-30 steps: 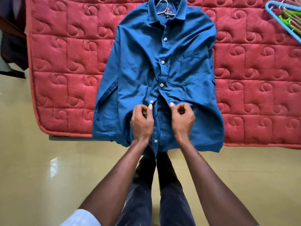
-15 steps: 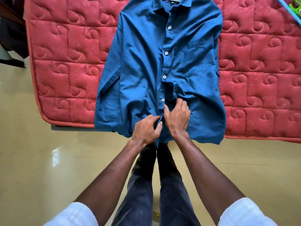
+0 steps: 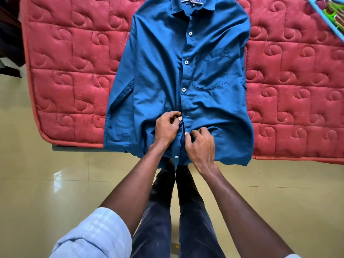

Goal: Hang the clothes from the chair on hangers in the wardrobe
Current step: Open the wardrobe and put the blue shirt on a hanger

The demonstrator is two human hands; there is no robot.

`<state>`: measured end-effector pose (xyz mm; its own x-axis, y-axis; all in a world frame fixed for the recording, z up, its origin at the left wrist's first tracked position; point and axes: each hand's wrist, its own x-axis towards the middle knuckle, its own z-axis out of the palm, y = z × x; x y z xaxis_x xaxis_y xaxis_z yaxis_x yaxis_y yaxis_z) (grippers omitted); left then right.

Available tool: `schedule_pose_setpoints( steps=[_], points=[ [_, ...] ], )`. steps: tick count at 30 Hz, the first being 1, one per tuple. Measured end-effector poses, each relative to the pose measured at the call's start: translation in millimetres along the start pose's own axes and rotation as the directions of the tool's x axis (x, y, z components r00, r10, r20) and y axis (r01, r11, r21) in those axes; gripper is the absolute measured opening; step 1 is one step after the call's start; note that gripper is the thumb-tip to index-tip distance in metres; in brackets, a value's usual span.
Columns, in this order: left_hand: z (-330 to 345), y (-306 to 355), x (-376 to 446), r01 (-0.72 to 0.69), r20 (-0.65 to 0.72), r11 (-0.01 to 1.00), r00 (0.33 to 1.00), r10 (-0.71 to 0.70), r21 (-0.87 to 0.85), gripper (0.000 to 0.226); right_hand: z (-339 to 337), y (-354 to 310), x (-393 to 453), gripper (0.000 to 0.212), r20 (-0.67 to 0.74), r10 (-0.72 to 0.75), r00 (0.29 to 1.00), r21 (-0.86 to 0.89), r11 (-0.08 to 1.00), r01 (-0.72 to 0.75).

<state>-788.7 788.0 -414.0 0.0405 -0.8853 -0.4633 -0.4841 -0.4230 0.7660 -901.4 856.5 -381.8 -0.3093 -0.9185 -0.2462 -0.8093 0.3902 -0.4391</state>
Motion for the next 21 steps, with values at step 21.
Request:
schedule_pose_setpoints(
  steps=[21],
  points=[
    [0, 10, 18, 0.249, 0.055, 0.966, 0.968, -0.246, -0.069, 0.008, 5, -20, 61, 0.022, 0.144, 0.14, 0.98, 0.168, 0.972, -0.163]
  ],
)
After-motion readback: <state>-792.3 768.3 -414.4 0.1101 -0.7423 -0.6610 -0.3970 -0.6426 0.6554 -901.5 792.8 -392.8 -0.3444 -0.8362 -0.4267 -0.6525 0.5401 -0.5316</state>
